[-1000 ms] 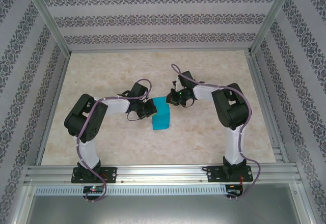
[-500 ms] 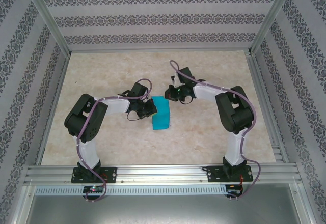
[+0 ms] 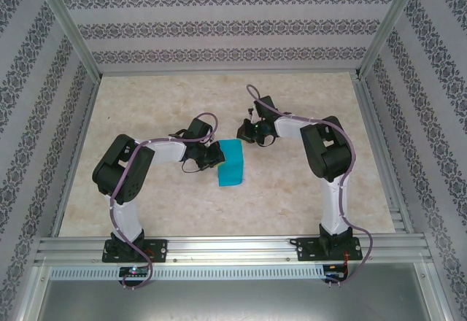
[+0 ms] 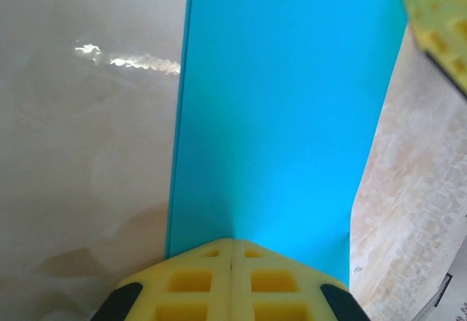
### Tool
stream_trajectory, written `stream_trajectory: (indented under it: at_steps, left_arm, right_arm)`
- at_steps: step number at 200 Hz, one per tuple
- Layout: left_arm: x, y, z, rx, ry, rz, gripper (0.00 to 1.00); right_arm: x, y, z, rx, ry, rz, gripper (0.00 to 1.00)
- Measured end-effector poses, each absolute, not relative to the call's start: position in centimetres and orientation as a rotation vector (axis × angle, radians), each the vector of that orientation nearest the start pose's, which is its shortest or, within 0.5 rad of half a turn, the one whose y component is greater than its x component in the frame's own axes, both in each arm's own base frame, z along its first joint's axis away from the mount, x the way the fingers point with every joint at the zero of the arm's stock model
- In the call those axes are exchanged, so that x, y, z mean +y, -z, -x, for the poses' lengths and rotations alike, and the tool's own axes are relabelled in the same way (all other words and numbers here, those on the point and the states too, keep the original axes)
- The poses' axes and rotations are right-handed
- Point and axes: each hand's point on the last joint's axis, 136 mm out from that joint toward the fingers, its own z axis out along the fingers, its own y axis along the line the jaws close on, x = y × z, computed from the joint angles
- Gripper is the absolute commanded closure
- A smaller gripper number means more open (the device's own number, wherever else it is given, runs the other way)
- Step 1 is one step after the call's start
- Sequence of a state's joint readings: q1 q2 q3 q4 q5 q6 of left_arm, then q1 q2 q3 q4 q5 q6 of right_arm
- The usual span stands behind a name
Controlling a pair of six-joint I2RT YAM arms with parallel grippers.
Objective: Fold a paper plane with a square sheet of paper (pick it up from the middle)
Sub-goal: Fold the square sheet of paper in half at the center of the table.
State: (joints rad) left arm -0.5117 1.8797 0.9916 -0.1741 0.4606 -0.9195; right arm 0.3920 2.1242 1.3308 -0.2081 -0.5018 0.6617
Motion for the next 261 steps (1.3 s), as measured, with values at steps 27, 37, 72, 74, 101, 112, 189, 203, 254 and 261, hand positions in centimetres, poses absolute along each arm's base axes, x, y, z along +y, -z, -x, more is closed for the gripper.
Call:
stream_trajectory:
  at_steps: [27,37,72,74,101,112,189,203,254,261]
  left_arm:
    - [-26.9,-1.3,-32.2,2.862,1.008,0.410,1.00]
    - [-26.9,-1.3,-32.2,2.861,1.009,0.410,1.00]
    - [-26.9,-1.3,-32.2,2.860,1.009,0.410,1.00]
    - [-26.9,-1.3,-32.2,2.860,1.009,0.410,1.00]
    - [-26.9,-1.3,-32.2,2.860,1.009,0.410,1.00]
    - [-26.9,-1.3,-32.2,2.860,1.009,0.409,1.00]
    - [-26.9,-1.4,-32.2,2.858,1.009,0.404,1.00]
    - [-26.9,-1.4,-32.3,2.858,1.009,0.404,1.00]
    - [-26.9,-1.3,-32.2,2.860,1.009,0.404,1.00]
    - [-26.9,-1.3,-32.2,2.860,1.009,0.403,1.00]
  right_arm:
    - [24.9,-1.6,-43.6,2.710,-0.994,-0.220,1.00]
    - [24.8,-1.7,-43.7,2.708,-0.991,-0.221,1.00]
    - [25.0,-3.7,-41.5,2.694,-0.978,-0.166,1.00]
    - [25.1,-3.9,-41.3,2.692,-0.979,-0.160,1.00]
    - [27.0,-5.8,-37.6,2.687,-1.026,-0.063,1.00]
    - [27.9,-5.7,-36.2,2.700,-1.050,-0.032,1.00]
    - [30.0,-2.5,-32.3,2.815,-1.105,-0.015,1.00]
    - [29.8,-2.0,-32.1,2.832,-1.096,-0.021,1.00]
    - [28.8,-1.3,-30.5,2.846,-1.087,0.023,1.00]
    - [28.3,-1.3,-30.1,2.846,-1.082,0.025,1.00]
